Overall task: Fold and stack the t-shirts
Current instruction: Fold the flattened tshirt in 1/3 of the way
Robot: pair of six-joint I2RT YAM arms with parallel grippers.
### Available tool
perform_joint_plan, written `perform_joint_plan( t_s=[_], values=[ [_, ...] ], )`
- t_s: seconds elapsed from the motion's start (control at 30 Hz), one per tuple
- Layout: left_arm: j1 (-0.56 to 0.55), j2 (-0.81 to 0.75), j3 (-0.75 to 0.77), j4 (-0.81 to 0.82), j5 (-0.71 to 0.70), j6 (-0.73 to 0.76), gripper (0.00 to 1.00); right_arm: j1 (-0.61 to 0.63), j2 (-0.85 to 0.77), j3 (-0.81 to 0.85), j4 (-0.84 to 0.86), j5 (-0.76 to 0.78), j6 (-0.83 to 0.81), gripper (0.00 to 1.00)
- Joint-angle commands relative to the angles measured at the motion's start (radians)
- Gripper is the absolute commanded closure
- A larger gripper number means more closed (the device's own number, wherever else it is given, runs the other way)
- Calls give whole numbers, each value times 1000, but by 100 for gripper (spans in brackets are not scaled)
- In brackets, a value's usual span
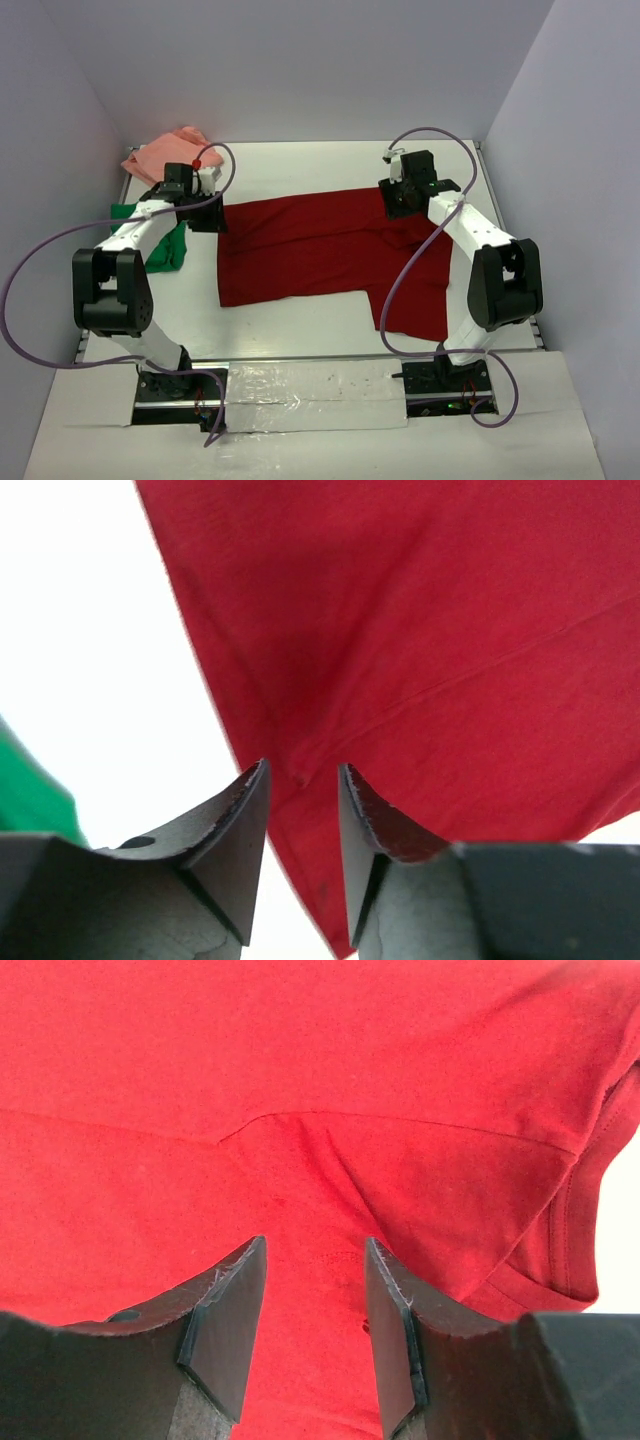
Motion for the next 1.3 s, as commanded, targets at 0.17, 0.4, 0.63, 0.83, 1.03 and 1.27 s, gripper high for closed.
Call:
perform_joint_plan(
  t_s=[0.17, 0.4, 0.63, 0.83, 1.03, 1.27],
  values=[
    [19, 53, 54, -237, 38, 85, 56, -16, -27, 43, -5, 23, -6, 48],
    [18, 140, 53, -258, 118, 97, 57, -20, -20, 43, -11, 26, -8, 48],
    [18, 110, 14, -159, 126, 77, 59, -26, -36, 18, -13, -20, -20, 48],
    [10, 85, -7, -93, 103, 61, 59, -25, -43, 12, -21, -23, -28, 48],
    [-1, 48, -53, 1, 48, 50, 59, -26, -52, 4, -24, -43, -28, 48],
    [-10, 73, -71, 53, 40, 48, 60, -26, -59, 3, -33, -57, -31, 48]
  ],
)
